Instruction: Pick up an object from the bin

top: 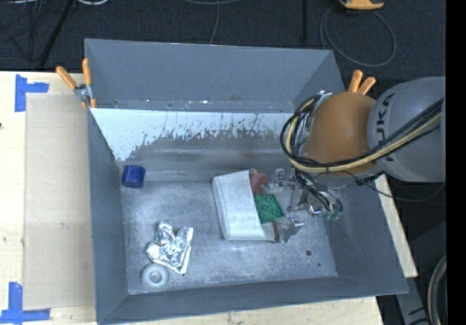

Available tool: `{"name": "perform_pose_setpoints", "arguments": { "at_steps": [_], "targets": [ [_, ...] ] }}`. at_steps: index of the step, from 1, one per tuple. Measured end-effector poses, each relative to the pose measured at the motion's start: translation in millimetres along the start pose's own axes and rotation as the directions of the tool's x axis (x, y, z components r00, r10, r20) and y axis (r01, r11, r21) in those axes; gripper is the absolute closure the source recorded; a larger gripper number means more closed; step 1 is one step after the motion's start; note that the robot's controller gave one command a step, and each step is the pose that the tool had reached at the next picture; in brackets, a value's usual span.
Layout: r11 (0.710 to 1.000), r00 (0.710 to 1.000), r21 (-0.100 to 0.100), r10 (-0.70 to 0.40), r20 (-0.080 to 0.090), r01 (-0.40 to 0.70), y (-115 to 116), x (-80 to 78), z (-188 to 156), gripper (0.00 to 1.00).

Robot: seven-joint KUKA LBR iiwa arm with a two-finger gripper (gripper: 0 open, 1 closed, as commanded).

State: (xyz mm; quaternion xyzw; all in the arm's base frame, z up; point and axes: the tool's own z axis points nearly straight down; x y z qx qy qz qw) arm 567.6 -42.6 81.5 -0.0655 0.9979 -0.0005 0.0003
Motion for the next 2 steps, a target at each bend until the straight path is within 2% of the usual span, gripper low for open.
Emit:
{"name": "perform_pose_setpoints", "arguments": {
  "at_steps": [1, 2],
  "targets": [
    [1.000, 1.000, -0.001, -0.002, -0.001, 0.002, 0, -0.7, -2, 1.00],
    [1.000, 1.000, 0.000, -0.002, 0.006, 0.002, 1, -2.0, -118, 1.00]
  ]
}}
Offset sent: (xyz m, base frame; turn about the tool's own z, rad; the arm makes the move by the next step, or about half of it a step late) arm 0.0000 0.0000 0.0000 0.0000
